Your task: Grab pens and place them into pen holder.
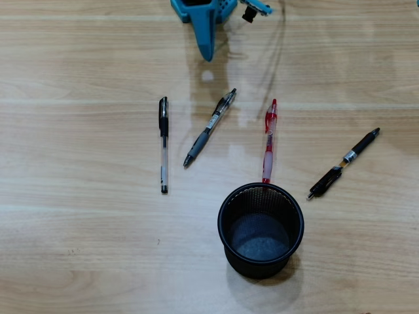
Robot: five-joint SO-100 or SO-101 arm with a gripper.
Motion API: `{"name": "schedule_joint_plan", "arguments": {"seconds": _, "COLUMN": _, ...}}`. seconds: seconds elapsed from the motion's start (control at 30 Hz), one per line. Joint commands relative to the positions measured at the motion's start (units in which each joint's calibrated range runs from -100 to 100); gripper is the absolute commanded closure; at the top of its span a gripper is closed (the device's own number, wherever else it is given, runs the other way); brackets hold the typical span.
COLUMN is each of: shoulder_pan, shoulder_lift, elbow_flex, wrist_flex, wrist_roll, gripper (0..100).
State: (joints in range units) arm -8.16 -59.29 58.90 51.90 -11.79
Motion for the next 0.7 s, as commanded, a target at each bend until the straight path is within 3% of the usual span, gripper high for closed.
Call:
{"name": "schedule_joint_plan", "arguments": {"seconds": 0.0, "shoulder_pan": 0.3, "shoulder_lift": 14.2, "elbow_flex": -13.2, "wrist_flex": 0.1, "wrist_roll": -8.5, "gripper": 98}}
{"name": "schedule_joint_plan", "arguments": {"seconds": 0.27, "shoulder_pan": 4.9, "shoulder_lift": 28.8, "elbow_flex": -23.9, "wrist_flex": 0.1, "wrist_roll": -20.9, "gripper": 98}}
{"name": "schedule_joint_plan", "arguments": {"seconds": 0.37, "shoulder_pan": 8.3, "shoulder_lift": 28.2, "elbow_flex": -23.8, "wrist_flex": 1.5, "wrist_roll": -21.6, "gripper": 98}}
{"name": "schedule_joint_plan", "arguments": {"seconds": 0.67, "shoulder_pan": 19.7, "shoulder_lift": 36.6, "elbow_flex": -38.9, "wrist_flex": 21.8, "wrist_roll": -23.1, "gripper": 98}}
